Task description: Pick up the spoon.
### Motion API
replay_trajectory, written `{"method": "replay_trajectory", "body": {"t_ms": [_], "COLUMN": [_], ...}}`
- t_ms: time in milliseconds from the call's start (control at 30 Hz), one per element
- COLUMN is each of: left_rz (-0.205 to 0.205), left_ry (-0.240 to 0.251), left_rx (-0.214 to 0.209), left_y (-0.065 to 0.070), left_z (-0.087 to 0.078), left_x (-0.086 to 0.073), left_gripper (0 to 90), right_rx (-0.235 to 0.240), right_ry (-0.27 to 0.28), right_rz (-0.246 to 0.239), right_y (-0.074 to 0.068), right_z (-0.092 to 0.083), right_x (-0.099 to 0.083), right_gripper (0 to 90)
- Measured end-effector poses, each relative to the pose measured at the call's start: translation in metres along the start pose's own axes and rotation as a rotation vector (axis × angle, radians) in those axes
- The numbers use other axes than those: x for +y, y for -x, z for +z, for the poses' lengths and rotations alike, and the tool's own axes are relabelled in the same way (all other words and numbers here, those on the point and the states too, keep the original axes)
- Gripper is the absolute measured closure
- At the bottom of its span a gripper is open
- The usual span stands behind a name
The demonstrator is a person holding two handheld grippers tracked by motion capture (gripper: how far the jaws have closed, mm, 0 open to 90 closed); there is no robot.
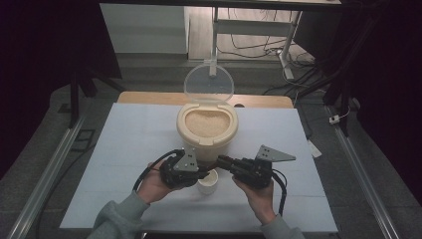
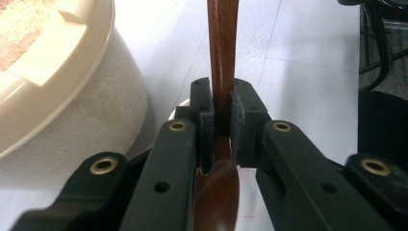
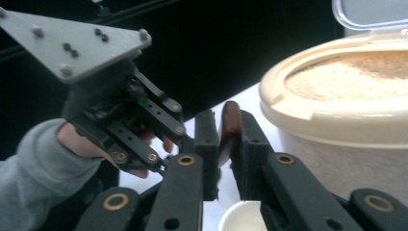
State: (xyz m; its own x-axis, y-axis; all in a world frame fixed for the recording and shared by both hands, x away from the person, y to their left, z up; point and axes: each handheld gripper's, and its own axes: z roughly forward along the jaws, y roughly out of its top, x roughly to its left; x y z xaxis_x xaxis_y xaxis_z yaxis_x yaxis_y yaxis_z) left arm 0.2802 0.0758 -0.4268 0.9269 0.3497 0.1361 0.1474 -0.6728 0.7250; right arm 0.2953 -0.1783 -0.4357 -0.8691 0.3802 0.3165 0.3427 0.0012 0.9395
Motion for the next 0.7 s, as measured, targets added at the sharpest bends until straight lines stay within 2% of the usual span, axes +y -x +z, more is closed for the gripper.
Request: {"method": "replay_trajectory", "body": {"t_ms": [167,233,333,400,533,633,667,700], "left_rz": [-0.01,-0.042,-0.065,-0.114,-0.164,-0.209,-0.209,-0.225], "left_ry": [0.021,0.044,0.039,0.054,0.083,0.114,0.114,0.121], "left_rx": [-0.005,-0.005,0.001,0.024,0.072,0.085,0.085,0.105], "left_y": [0.0,-0.002,-0.003,-0.005,-0.004,-0.003,-0.003,-0.001], "left_z": [-0.001,-0.002,-0.002,-0.004,-0.012,-0.019,-0.019,-0.023], "left_x": [0.0,-0.002,-0.005,-0.013,-0.024,-0.036,-0.036,-0.046], "left_gripper": [79.3,77.2,63.8,54.1,38.2,31.7,30.4,29.3], "right_rx": [0.007,0.007,-0.001,-0.003,-0.017,-0.026,-0.026,-0.029], "right_ry": [0.018,0.027,0.055,0.074,0.096,0.113,0.113,0.126], "right_rz": [-0.013,-0.019,-0.014,-0.003,-0.005,-0.007,-0.007,-0.008], "right_y": [-0.002,-0.003,-0.002,-0.001,0.002,0.005,0.005,0.005], "right_z": [-0.001,-0.002,-0.005,-0.009,-0.017,-0.023,-0.023,-0.027], "right_x": [0.001,0.002,0.004,0.006,0.01,0.012,0.012,0.014], "right_gripper": [83.3,83.3,83.4,83.4,83.4,83.4,83.4,83.4]}}
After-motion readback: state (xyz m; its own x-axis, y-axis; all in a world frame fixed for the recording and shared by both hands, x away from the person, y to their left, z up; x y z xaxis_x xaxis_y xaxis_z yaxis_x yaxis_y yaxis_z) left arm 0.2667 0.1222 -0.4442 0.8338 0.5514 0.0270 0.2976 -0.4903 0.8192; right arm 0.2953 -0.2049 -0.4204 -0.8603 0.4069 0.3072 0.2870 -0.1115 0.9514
